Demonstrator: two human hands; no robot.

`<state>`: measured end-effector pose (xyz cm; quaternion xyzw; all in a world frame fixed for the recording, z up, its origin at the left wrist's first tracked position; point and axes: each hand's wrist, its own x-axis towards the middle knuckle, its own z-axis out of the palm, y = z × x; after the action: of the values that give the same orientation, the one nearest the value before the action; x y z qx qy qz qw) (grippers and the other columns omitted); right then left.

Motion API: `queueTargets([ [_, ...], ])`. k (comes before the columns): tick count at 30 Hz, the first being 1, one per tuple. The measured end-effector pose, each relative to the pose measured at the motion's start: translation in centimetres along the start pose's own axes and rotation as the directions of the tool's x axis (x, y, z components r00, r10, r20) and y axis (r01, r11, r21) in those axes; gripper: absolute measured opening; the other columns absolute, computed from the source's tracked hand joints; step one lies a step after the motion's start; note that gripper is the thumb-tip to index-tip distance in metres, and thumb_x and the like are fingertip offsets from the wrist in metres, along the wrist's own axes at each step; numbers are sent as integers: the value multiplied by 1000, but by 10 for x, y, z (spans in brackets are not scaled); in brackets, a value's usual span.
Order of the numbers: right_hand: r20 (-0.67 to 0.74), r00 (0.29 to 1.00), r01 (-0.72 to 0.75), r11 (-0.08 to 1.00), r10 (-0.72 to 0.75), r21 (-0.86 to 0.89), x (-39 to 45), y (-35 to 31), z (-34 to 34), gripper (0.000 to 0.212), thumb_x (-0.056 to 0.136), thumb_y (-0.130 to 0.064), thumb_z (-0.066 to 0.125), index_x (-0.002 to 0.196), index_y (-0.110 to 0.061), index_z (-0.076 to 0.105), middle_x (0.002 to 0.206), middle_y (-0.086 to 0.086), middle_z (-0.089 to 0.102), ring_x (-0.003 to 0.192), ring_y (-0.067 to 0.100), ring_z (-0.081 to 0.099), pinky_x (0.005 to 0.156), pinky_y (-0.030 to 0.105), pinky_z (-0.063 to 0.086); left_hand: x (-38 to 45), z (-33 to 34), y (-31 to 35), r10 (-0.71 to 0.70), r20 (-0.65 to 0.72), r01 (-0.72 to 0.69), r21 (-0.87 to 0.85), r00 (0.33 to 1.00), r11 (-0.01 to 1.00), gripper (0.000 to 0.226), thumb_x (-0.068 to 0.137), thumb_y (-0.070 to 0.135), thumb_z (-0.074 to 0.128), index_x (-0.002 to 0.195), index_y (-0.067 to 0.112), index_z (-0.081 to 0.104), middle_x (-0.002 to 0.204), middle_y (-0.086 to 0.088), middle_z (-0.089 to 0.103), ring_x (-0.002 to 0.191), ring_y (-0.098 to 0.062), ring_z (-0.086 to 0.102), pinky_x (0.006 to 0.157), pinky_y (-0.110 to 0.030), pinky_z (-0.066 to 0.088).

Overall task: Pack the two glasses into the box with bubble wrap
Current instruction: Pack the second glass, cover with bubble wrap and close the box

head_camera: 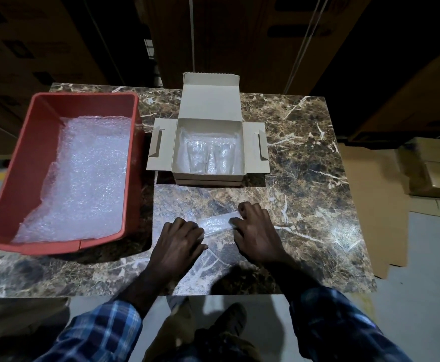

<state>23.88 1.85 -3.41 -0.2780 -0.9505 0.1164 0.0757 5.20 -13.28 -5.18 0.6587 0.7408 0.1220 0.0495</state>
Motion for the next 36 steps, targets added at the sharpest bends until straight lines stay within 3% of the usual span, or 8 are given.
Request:
queueTargets([
  [3, -45, 995, 92, 994, -95, -58, -4, 3, 8, 4, 85, -10, 69, 89, -8, 68, 104, 10, 58, 86, 27, 48, 70, 38, 37, -1, 1, 2, 3, -31, -2, 17, 1000, 1000, 19, 93, 41, 57, 98, 24, 64, 102, 8, 64, 94, -20, 49, 76, -35, 35],
  [6, -77, 989, 122, 990, -127, -67, -5, 8, 16, 8, 83, -5, 73, 88, -8, 69, 99, 8, 65, 85, 27, 52, 71, 39, 39, 0, 2, 5, 12, -47, -9, 66, 999, 998, 18, 95, 35, 53, 102, 22, 64, 102, 6, 64, 94, -21, 48, 76, -36, 35],
  [13, -33, 997, 74, 997, -75, -25, -1, 6, 11, 5, 91, -9, 62, 93, -13, 62, 92, 3, 63, 83, 23, 47, 73, 38, 37, 4, -3, 13, -40, -13, 41, 123, 999, 992, 34, 92, 48, 54, 117, 25, 63, 95, 1, 62, 88, -26, 51, 73, -41, 38],
  [19, 26, 995, 97, 995, -96, -39, 5, 7, 6, 26, 89, -33, 59, 112, -22, 65, 95, -3, 59, 89, 21, 47, 74, 38, 36, 9, -1, 12, -30, -17, 33, 179, 999, 983, 22, 94, 33, 52, 105, 20, 64, 92, -1, 63, 87, -26, 47, 71, -40, 32],
  [23, 8, 995, 96, 993, -96, -64, 10, 8, 8, 12, 94, -28, 61, 103, -24, 70, 88, -4, 60, 86, 20, 45, 71, 35, 30, 10, 1, 11, -44, -64, 52, 137, 997, 989, 13, 96, 26, 54, 93, 17, 63, 90, 0, 62, 86, -26, 46, 71, -40, 32],
  [29, 30, 994, -107, 994, 108, -27, 23, 4, 9, 12, 96, -27, 60, 88, -23, 69, 87, -6, 66, 89, 19, 48, 73, 36, 31, 11, 4, 4, -287, -122, 293, 32, 950, 956, 23, 98, 31, 46, 85, 22, 63, 86, 5, 62, 88, -23, 47, 74, -40, 28],
  [36, 101, 989, -100, 990, 110, -101, 41, 7, 0, 26, 95, -40, 57, 78, -20, 60, 78, 0, 68, 83, 23, 50, 71, 36, 16, 20, 5, 0, -417, -37, 418, 51, 908, 907, 20, 96, 34, 60, 78, 26, 57, 76, 8, 61, 86, -21, 47, 73, -38, 22],
])
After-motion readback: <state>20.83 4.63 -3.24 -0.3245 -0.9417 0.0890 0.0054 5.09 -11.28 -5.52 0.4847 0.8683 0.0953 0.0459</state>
